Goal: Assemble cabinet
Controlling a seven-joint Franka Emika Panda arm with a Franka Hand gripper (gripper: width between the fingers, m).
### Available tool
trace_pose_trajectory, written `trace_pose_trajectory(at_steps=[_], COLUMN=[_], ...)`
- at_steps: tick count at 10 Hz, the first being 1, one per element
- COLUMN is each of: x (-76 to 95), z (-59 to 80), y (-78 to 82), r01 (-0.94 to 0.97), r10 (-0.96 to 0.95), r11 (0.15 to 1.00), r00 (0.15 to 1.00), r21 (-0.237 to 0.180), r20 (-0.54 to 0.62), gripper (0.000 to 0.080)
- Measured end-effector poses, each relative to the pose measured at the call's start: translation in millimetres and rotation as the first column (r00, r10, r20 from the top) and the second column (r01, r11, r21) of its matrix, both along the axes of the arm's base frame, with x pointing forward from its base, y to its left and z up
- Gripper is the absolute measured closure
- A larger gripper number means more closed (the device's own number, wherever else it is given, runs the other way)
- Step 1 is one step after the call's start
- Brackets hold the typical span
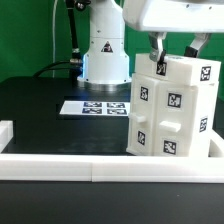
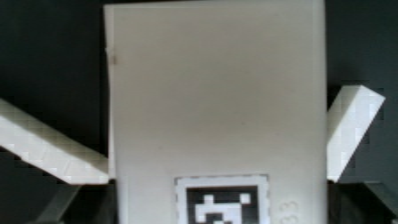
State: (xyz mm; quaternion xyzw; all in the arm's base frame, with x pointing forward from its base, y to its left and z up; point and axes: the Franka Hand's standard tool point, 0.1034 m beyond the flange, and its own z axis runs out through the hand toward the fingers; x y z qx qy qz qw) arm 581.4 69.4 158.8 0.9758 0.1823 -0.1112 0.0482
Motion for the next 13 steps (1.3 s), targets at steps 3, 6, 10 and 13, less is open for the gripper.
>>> trace_pose_trajectory(at_steps=[3,6,10,13], x=[-1.0,0.2,0.0,0.0], z=[-2.3,-1.5,-1.9,-1.9], y=[2.0,2.9,2.1,2.0], r01=[0.313,0.55,0.545,0.545], r10=[-0.31,-0.54,-0.536,-0.536], r11=[0.948,0.831,0.834,0.834], r00=[0.949,0.834,0.837,0.837], r21=[-0.061,-0.09,-0.091,-0.091], r20=[0.051,0.11,0.109,0.109], gripper=[0.0239,0.024,0.0078,0.0003])
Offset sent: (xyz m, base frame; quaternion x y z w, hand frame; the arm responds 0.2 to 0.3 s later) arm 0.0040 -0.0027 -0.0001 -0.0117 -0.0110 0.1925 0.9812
